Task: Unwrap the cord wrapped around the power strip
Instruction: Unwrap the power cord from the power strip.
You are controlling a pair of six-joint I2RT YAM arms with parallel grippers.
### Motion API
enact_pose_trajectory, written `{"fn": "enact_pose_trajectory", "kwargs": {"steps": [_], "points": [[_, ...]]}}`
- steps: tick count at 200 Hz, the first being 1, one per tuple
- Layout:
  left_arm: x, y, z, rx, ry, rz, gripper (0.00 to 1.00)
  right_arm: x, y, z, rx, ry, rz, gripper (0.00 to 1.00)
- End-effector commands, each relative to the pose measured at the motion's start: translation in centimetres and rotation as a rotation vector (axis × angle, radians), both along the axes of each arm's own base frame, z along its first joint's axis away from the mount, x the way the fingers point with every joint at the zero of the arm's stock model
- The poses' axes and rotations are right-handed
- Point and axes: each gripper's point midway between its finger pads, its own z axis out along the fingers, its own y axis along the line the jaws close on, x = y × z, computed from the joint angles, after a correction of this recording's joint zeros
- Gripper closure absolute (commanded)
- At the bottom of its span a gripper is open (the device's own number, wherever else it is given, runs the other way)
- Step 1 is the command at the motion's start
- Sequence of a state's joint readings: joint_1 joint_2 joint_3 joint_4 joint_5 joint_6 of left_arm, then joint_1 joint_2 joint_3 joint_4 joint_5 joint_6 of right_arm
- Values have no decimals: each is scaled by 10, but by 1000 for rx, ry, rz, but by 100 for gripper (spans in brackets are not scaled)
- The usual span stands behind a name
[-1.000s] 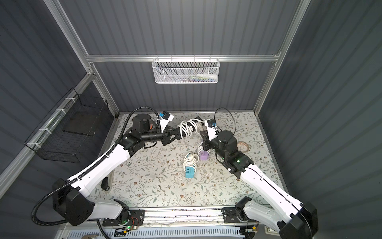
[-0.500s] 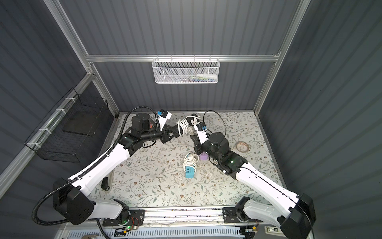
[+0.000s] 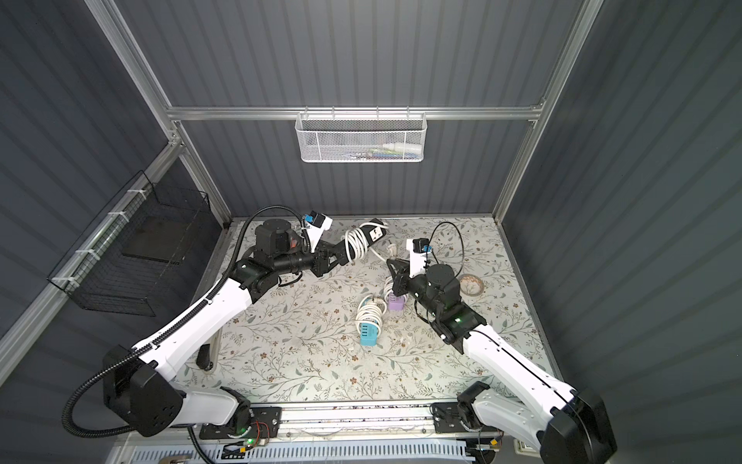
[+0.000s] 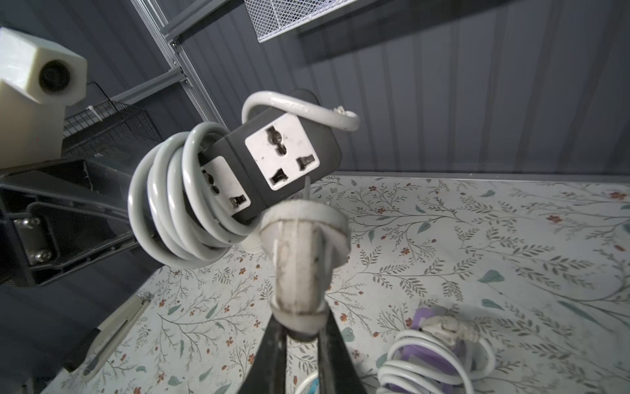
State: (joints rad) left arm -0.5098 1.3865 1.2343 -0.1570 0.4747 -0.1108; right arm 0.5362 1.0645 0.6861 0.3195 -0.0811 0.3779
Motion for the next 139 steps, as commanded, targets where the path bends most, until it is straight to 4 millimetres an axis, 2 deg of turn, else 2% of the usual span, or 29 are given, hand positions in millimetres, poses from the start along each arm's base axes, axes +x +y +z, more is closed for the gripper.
{"fn": "enact_pose_trajectory", "kwargs": {"steps": [1,7,26,44,65,92,118,139], "points": [[9,18,56,-99,-158,80,100,11,0,5,138,24,-1,100],[7,17,57,-105,-160,70,100,19,-1,-6,138,50,-15,100],[0,14,61,-127,-164,33,100,36,-6,-10,180,75,-30,100],[-9,9,64,-144,-159,-23,100,53,-11,-10,223,93,-33,100],[-18,-3,59,-150,-137,-95,100,73,-14,-1,263,90,-19,100],[-30,-24,42,-108,-94,-181,100,94,-18,30,273,42,-4,100],[-32,-35,24,-66,-61,-204,100,101,-19,76,262,-21,60,100],[-26,-36,14,-44,-43,-185,100,95,-23,114,247,-79,88,100]]}}
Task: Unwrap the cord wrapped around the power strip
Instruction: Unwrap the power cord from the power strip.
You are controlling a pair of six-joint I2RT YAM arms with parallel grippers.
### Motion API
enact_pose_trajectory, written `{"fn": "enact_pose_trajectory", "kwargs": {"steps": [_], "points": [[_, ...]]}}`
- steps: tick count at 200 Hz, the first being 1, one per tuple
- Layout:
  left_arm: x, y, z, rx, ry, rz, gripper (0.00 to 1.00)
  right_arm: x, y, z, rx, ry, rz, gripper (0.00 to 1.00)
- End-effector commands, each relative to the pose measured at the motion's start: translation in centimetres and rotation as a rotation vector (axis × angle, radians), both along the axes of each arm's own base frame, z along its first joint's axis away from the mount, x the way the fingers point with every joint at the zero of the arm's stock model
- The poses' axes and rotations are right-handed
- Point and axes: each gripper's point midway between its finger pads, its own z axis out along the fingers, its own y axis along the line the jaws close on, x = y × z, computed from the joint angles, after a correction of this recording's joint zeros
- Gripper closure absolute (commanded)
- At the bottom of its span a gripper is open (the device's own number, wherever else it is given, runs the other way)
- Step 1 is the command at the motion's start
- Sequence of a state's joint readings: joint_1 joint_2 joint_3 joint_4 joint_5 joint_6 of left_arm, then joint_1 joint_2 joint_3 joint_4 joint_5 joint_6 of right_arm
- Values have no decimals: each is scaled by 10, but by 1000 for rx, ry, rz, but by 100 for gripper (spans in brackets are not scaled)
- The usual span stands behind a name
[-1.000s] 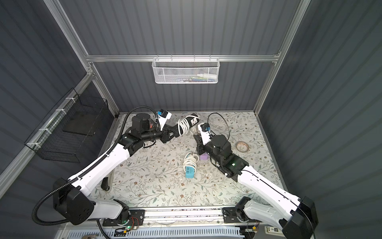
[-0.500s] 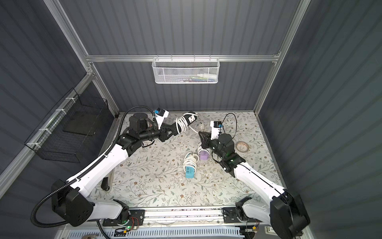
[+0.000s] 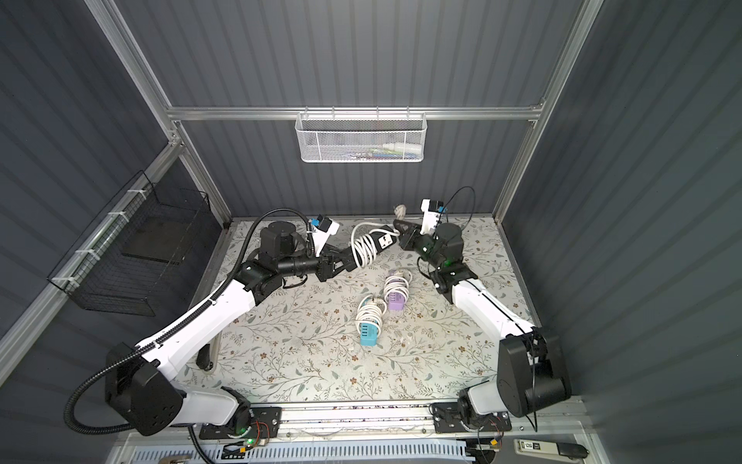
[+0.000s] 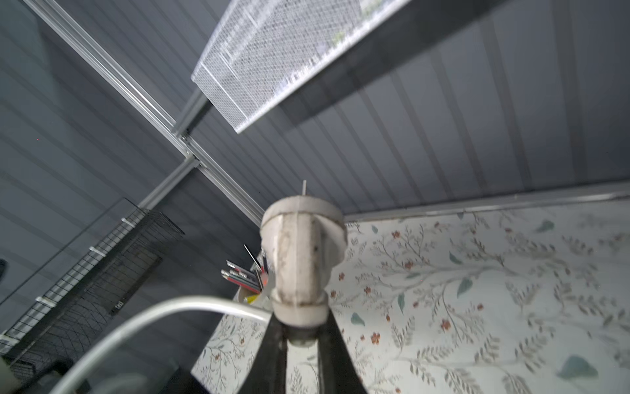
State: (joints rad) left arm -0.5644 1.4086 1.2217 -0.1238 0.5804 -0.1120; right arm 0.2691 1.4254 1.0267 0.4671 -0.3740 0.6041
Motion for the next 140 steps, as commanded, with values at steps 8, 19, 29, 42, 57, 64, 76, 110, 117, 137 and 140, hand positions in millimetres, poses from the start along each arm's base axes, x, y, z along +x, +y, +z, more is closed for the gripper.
{"fn": "enact_pose_trajectory", "kwargs": {"steps": [8,19,29,42,57,64,76,110,117,137,140], "points": [[5,-6,16,-5,-64,-11,100,-18,0,67,-13,-126,76,100],[12,-3,10,19,-67,29,100,-27,-3,80,-19,-143,82,100],[18,1,8,36,-72,67,100,-38,-6,86,-28,-147,90,100],[25,5,5,56,-78,107,100,-54,-10,91,-34,-147,97,100],[31,10,5,69,-91,148,100,-75,-14,87,-41,-132,103,100],[34,13,6,74,-99,171,100,-82,-16,80,-45,-115,102,100],[39,20,9,77,-112,206,100,-102,-23,73,-50,-100,91,100],[45,36,29,50,-152,254,100,-131,-41,16,-75,36,30,100],[44,36,33,45,-157,255,100,-132,-43,4,-80,65,22,100],[40,34,41,25,-164,237,100,-130,-45,-36,-87,149,5,100],[40,34,43,19,-166,235,100,-129,-46,-42,-89,160,3,100]]}}
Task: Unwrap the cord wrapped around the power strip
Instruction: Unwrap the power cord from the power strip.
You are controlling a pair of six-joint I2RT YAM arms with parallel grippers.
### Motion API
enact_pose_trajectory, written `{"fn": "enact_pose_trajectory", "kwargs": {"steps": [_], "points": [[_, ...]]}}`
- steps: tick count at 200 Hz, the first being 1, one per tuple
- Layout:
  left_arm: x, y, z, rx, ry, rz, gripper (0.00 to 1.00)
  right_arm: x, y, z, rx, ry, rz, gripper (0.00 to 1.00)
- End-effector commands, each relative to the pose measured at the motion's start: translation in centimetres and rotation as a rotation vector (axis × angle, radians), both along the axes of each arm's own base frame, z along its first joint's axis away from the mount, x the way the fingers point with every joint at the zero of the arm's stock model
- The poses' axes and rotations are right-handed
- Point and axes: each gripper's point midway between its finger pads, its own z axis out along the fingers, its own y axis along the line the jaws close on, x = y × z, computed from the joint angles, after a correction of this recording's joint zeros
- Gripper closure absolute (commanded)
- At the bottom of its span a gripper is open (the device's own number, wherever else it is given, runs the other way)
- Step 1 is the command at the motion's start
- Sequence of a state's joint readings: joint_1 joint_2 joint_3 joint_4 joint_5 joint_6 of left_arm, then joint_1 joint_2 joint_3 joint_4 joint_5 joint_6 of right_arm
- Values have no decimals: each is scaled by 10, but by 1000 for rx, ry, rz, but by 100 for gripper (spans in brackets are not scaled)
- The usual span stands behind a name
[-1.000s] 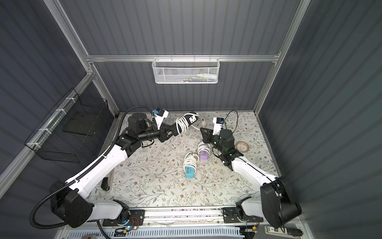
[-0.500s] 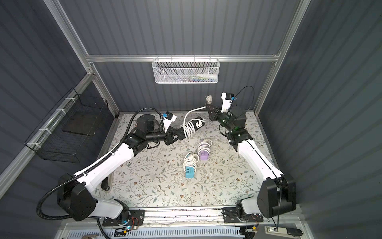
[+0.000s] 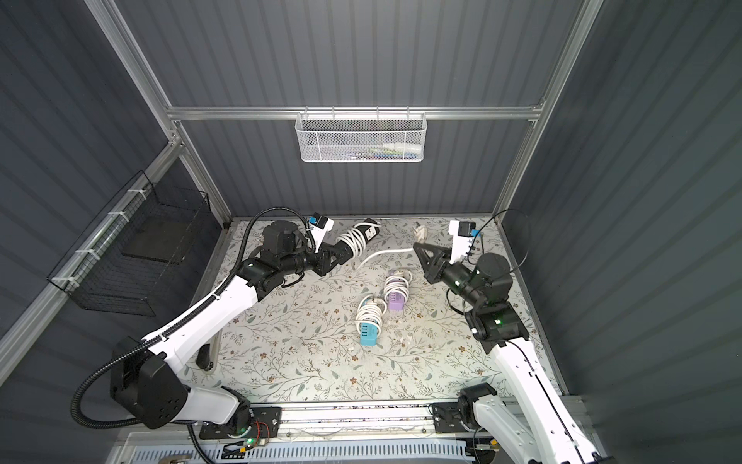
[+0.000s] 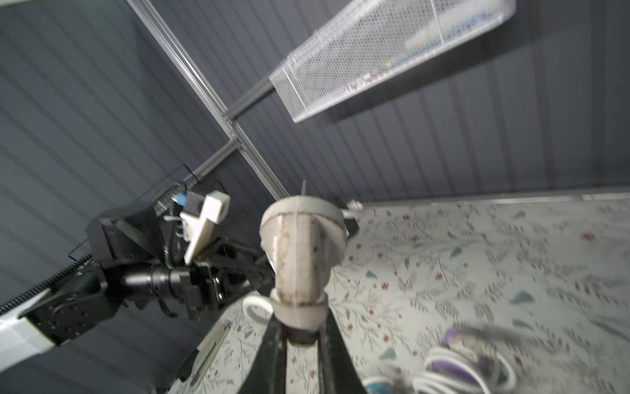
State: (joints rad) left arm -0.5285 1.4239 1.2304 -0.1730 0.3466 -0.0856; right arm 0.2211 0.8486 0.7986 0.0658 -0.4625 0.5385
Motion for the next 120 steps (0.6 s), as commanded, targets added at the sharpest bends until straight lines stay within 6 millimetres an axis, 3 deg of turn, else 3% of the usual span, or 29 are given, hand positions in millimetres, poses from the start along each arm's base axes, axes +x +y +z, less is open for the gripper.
{"fn": "enact_pose_trajectory", "kwargs": {"steps": [1,29,60,91,120], "points": [[-4,1,64,-85,-152,-15,100,7,-7,-56,-34,150,-47,100],[-18,-4,78,-143,-158,-83,100,27,-6,-94,-38,215,-70,100],[-41,-14,93,-209,-147,-208,100,63,2,-110,-29,239,-76,100],[-60,-29,88,-241,-100,-326,100,102,10,-103,-20,215,-77,100],[-69,-42,76,-233,-54,-394,100,132,16,-77,-17,156,-67,100]]}}
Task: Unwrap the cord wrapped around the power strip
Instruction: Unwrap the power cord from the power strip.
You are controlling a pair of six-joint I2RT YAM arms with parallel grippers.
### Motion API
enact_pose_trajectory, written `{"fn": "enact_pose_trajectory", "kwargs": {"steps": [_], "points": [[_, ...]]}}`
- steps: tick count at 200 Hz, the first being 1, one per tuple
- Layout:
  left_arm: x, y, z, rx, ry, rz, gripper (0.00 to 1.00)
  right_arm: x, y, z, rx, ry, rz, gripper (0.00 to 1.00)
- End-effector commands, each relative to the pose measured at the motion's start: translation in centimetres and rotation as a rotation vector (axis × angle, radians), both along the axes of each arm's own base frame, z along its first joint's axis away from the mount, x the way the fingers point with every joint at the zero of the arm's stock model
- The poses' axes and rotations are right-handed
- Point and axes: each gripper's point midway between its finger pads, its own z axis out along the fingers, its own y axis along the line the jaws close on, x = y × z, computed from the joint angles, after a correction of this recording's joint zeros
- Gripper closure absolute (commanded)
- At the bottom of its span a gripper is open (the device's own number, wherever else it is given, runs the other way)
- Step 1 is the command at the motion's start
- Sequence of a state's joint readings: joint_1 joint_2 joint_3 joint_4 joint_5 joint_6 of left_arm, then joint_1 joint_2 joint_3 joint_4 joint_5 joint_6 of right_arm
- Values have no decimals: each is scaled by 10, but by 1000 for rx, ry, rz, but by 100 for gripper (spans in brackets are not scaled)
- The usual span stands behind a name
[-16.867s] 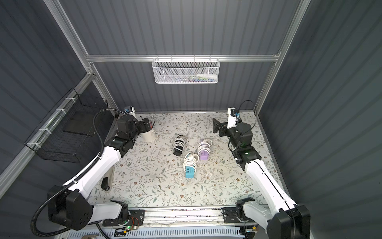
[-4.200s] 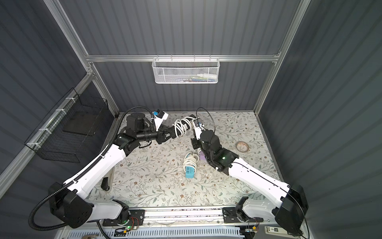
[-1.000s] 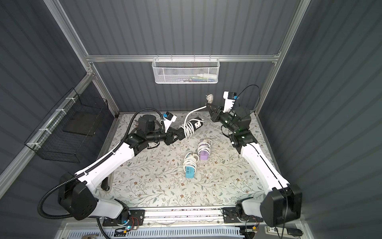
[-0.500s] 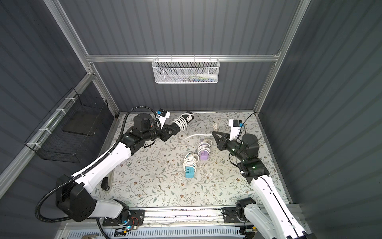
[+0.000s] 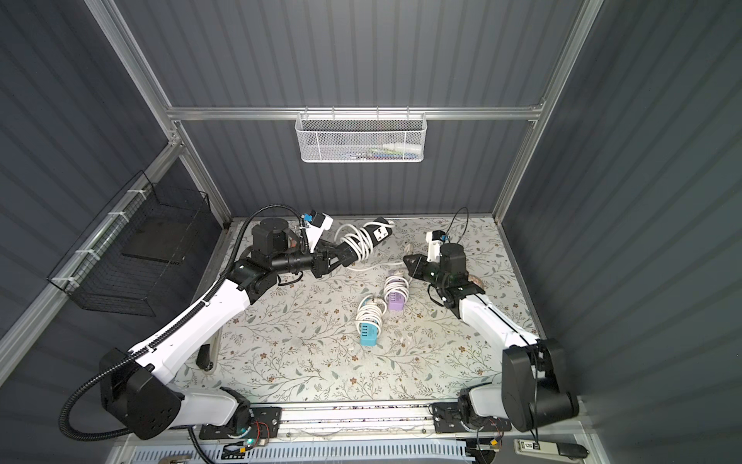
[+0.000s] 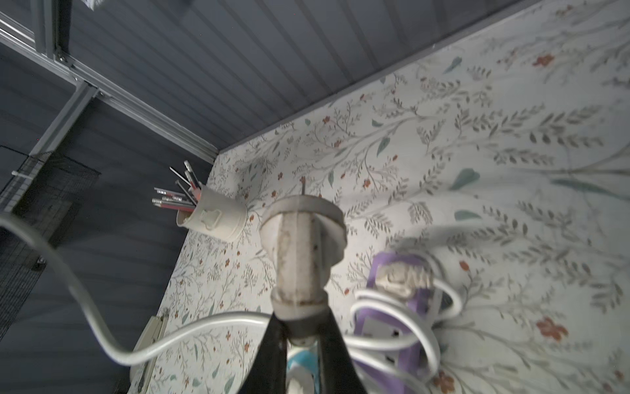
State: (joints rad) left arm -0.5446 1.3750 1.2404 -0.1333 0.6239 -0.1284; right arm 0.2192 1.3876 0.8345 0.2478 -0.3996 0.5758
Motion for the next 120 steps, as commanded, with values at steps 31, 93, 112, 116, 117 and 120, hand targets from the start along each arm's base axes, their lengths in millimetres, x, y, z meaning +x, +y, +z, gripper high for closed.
{"fn": "enact_pose_trajectory", "kwargs": {"steps": [31,93,112,116,117,120], "points": [[-15,-23,14,-50,-22,-139,100,36,-4,123,38,-285,11,100],[12,-26,-27,43,50,-54,100,-9,-43,239,36,-455,-12,100],[20,-25,-41,90,71,-29,100,-30,-63,256,49,-481,-51,100],[22,-25,-44,98,76,-20,100,-35,-67,259,52,-485,-57,100],[23,-25,-44,100,76,-18,100,-37,-68,260,54,-485,-60,100],[24,-25,-47,108,81,-13,100,-41,-70,262,56,-488,-64,100]]}}
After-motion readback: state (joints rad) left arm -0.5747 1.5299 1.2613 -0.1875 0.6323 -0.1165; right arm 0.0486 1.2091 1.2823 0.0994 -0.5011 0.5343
